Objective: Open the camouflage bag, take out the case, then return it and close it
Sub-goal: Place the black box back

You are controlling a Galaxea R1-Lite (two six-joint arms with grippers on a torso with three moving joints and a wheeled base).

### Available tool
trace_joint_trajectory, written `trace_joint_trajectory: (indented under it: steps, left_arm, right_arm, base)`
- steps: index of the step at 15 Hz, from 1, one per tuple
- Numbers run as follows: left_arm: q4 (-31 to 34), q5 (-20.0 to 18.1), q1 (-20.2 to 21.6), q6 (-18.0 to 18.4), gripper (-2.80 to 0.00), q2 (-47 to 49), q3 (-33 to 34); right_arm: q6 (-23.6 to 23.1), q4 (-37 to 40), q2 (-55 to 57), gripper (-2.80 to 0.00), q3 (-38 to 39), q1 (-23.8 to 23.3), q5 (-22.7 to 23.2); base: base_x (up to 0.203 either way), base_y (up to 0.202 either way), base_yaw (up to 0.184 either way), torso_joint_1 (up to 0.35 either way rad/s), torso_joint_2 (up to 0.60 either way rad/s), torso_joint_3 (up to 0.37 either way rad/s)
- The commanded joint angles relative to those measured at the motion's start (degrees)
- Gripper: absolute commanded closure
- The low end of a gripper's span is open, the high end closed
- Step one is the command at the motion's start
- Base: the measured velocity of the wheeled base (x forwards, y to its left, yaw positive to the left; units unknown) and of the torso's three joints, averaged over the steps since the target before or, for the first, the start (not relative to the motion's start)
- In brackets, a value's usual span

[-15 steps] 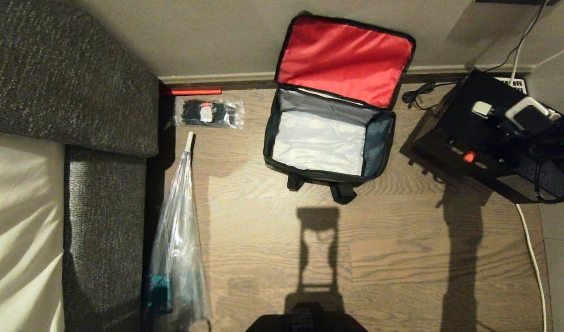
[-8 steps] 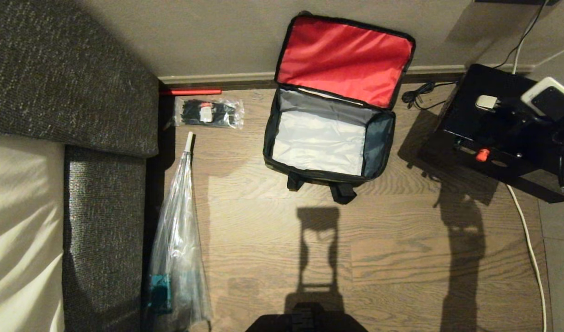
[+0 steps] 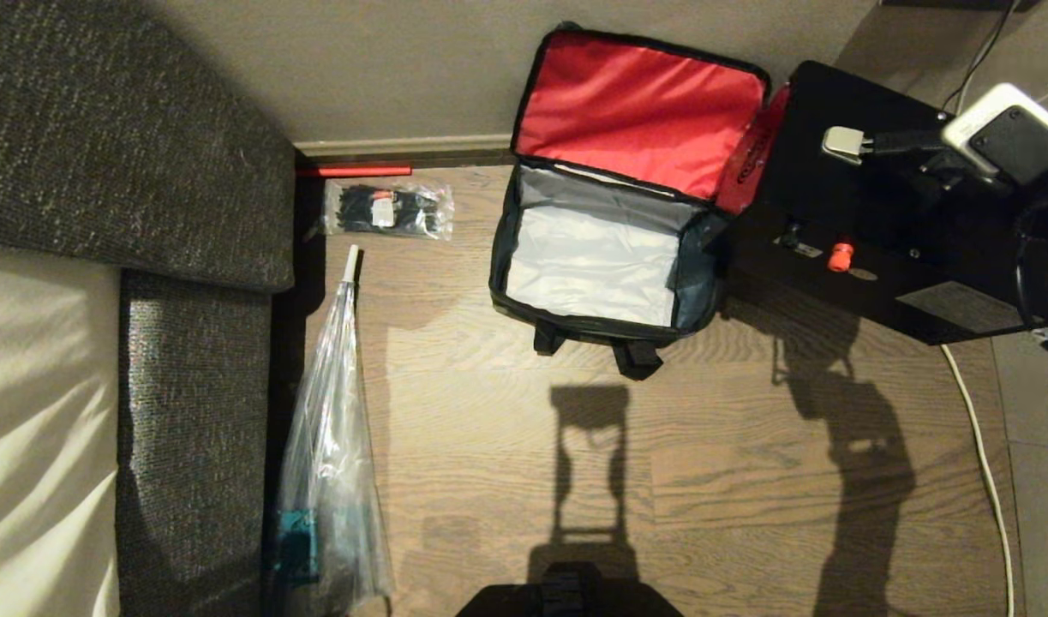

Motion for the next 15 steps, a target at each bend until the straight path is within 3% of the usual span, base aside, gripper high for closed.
trace_joint_trajectory:
  steps: [1,5,15]
  left_arm:
    - [0.0,0.0,0.0,0.0,0.00,0.0,0.0]
    - [0.0,0.0,0.0,0.0,0.00,0.0,0.0]
    - [0.0,0.0,0.0,0.0,0.00,-0.1,0.0]
  right_arm:
    - [-0.3,0.8,-0.8,0.00,-1.1,4.6,0.0]
    - [0.6,2.5,-0.3,0.00,-3.0,12.6,0.0]
    - [5.8,7.8,7.5,0.00,-11.8,26.1,0.1]
  base:
    - [0.000,0.000,0.000,0.000,0.00,0.000]
    - [0.000,0.000,0.000,0.000,0.00,0.000]
    - [0.000,0.000,0.000,0.000,0.00,0.000]
